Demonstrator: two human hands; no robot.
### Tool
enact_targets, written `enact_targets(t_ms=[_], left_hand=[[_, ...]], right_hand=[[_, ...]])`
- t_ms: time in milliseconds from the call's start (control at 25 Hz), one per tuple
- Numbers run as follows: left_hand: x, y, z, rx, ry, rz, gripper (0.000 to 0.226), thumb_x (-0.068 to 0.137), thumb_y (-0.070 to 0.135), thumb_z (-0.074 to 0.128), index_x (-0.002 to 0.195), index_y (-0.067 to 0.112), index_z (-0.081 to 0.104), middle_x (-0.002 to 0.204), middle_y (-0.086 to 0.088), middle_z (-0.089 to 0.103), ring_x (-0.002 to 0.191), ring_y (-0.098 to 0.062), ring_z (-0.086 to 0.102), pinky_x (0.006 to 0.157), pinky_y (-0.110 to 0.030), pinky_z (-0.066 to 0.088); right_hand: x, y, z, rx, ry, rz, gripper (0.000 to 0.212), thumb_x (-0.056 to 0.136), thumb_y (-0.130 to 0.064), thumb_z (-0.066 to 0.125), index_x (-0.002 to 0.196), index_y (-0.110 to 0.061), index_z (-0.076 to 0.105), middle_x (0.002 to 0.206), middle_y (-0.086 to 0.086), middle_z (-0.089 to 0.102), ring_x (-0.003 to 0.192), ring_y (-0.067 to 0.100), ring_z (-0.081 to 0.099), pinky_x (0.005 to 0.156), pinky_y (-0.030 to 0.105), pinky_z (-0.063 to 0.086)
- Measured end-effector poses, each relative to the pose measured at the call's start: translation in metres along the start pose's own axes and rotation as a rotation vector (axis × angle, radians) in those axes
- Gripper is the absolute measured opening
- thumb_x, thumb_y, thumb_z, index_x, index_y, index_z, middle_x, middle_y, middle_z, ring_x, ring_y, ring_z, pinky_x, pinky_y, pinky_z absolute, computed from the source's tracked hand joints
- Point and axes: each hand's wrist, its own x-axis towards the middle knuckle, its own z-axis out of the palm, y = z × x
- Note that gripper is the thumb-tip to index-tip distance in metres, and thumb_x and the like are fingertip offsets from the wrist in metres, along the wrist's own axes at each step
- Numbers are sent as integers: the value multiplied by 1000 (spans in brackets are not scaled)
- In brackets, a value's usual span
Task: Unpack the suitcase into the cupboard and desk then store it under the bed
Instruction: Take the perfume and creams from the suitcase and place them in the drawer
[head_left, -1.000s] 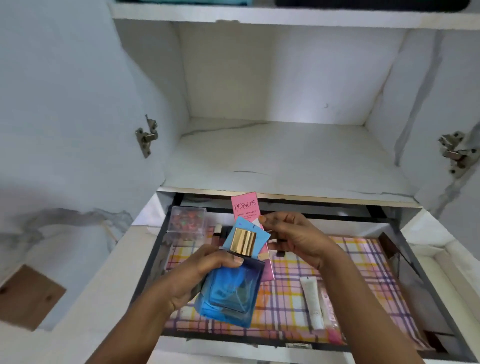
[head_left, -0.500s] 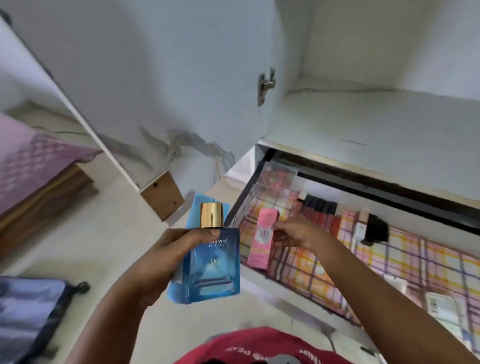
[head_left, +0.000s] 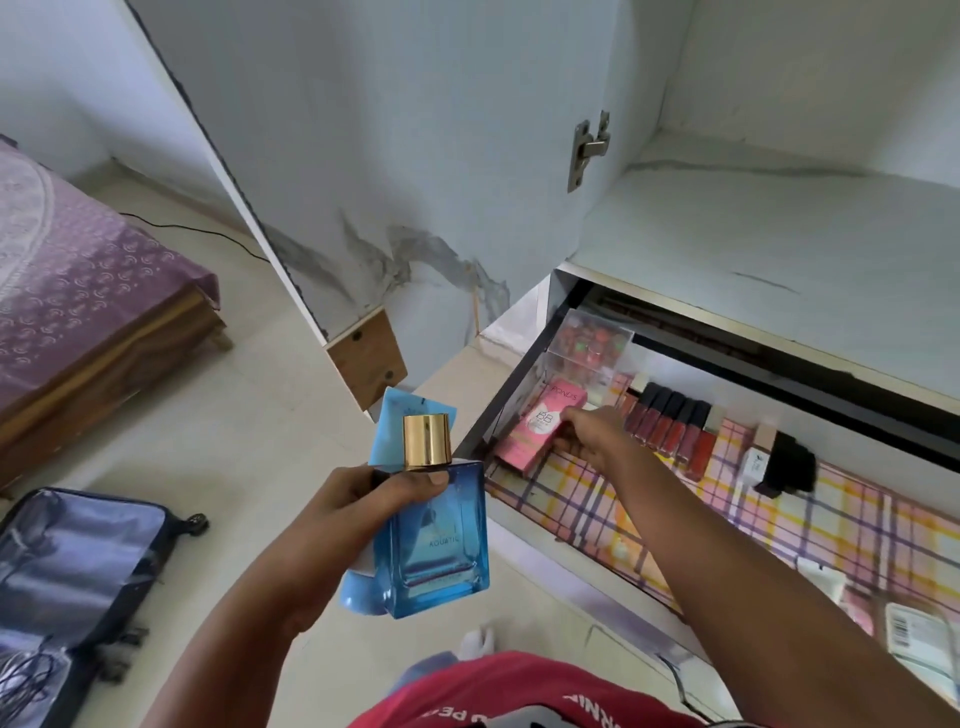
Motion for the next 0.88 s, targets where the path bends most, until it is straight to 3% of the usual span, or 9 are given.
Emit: enact_targets(t_ms=[160, 320, 440, 560, 600, 680, 760, 880], left_hand=[[4, 4, 3, 9, -23, 12, 72, 43, 60, 64, 97, 12, 66, 85, -6, 74, 80, -23, 72, 73, -34, 55], [10, 10, 9, 9, -30, 39, 70, 43, 61, 63, 96, 16, 65, 84, -2, 74, 78, -19, 72, 65, -27, 55], [20, 17, 15, -30, -33, 69, 69, 45, 63, 64, 97, 18, 67, 89, -4, 74, 82, -21, 71, 71, -30, 56], [36, 27, 28, -109, -40, 105, 54, 58, 59, 69, 95, 19, 70, 94, -8, 74, 86, -25, 71, 81, -38, 54], [41, 33, 35, -136, -53, 121, 47, 65, 57, 69, 92, 20, 72, 94, -8, 74, 85, -24, 71, 79, -35, 55], [50, 42, 49, -169, -118, 150, 39, 76, 54, 64, 94, 20, 72, 93, -7, 75, 84, -22, 72, 71, -30, 56], [58, 46, 62, -155, -178, 159, 45, 79, 51, 55, 103, 17, 70, 95, -8, 75, 87, -22, 72, 70, -30, 56], [69, 46, 77, -164, -267, 108, 57, 76, 62, 53, 110, 18, 68, 101, -9, 73, 94, -25, 70, 80, -36, 56]], right_hand=[[-3, 6, 11, -160, -1, -34, 12, 85, 4, 60, 96, 7, 63, 94, 21, 69, 71, 28, 69, 69, 38, 60], [-22, 10, 20, -155, -81, -24, 8, 83, 3, 65, 90, 0, 62, 92, 18, 67, 62, 21, 65, 56, 28, 59], [-52, -11, 5, -250, -134, -96, 33, 84, -22, 70, 99, 6, 62, 87, 16, 67, 59, 18, 63, 63, 31, 58], [-101, -44, -34, -2, -526, -116, 49, 78, -46, 67, 98, -1, 67, 86, 12, 70, 68, 18, 69, 61, 28, 58], [-118, -50, -47, 1, -628, -153, 43, 77, -42, 70, 97, -4, 68, 87, 10, 71, 71, 18, 69, 64, 29, 59], [-143, -53, -66, -75, -670, -254, 27, 73, -27, 78, 92, -9, 71, 88, 7, 71, 76, 16, 69, 67, 28, 59], [-151, -48, -74, -99, -616, -295, 28, 69, -18, 80, 93, -10, 69, 90, 3, 72, 82, 16, 69, 67, 25, 58], [-151, -37, -84, -52, -566, -279, 38, 69, -20, 82, 101, -6, 68, 96, 5, 71, 87, 18, 68, 67, 25, 56]])
